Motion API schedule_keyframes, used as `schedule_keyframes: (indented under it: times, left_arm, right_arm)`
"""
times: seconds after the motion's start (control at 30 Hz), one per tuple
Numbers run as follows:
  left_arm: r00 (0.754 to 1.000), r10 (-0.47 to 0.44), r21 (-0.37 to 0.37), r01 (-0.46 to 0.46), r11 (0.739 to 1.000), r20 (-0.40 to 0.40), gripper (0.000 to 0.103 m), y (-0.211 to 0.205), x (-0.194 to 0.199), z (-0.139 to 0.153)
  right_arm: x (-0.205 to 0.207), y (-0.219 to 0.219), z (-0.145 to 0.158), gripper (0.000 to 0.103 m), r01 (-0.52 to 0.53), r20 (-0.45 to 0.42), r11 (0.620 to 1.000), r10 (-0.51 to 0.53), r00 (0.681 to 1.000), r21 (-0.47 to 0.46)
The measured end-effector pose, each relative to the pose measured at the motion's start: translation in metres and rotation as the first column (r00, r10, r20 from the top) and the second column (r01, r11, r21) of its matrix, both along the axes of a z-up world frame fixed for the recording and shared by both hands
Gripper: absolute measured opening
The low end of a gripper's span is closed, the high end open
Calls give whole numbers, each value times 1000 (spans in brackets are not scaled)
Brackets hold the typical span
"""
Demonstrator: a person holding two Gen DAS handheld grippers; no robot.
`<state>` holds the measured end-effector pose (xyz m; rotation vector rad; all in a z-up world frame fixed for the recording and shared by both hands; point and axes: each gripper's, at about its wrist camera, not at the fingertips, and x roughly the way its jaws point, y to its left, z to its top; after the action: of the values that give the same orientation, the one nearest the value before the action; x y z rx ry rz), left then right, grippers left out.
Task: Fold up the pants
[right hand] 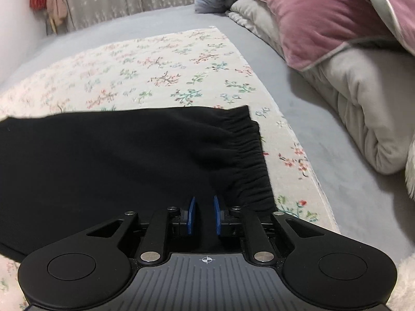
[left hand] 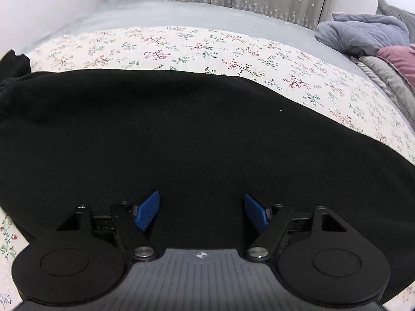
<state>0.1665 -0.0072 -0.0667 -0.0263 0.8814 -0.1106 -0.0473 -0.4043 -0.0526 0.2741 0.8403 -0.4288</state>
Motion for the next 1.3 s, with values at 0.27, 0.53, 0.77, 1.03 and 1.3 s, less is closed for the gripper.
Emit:
schedule_keyframes:
  times: [0.27, 0.53, 0.77, 1.03, 1.3]
  left_arm:
    - [989, -42, -68, 33, 997, -141, 87, -21, -27, 18]
    - [989, -143, -45, 142, 989, -29, 93, -48, -56, 2]
    - [989, -147, -37, 146, 989, -16, 94, -59, -58, 2]
    - [979, -202, -75, 204, 976, 28, 94, -67, -65, 3]
    - [946, -316, -52, 320, 946, 74, 94, -102, -70, -5]
  right_arm:
    - [-31, -10, 21, 13, 131, 149, 991, -135, 980, 37]
    - [-83, -24, 18, 69, 196, 253, 907, -303, 919, 374]
    - [-107, -49, -15, 70, 231, 224, 716, -479, 849, 659]
    - [-94, -49, -24, 70, 266, 230, 694, -534, 813, 670]
    - [-69, -35, -24, 70, 360, 234, 729, -574, 785, 582]
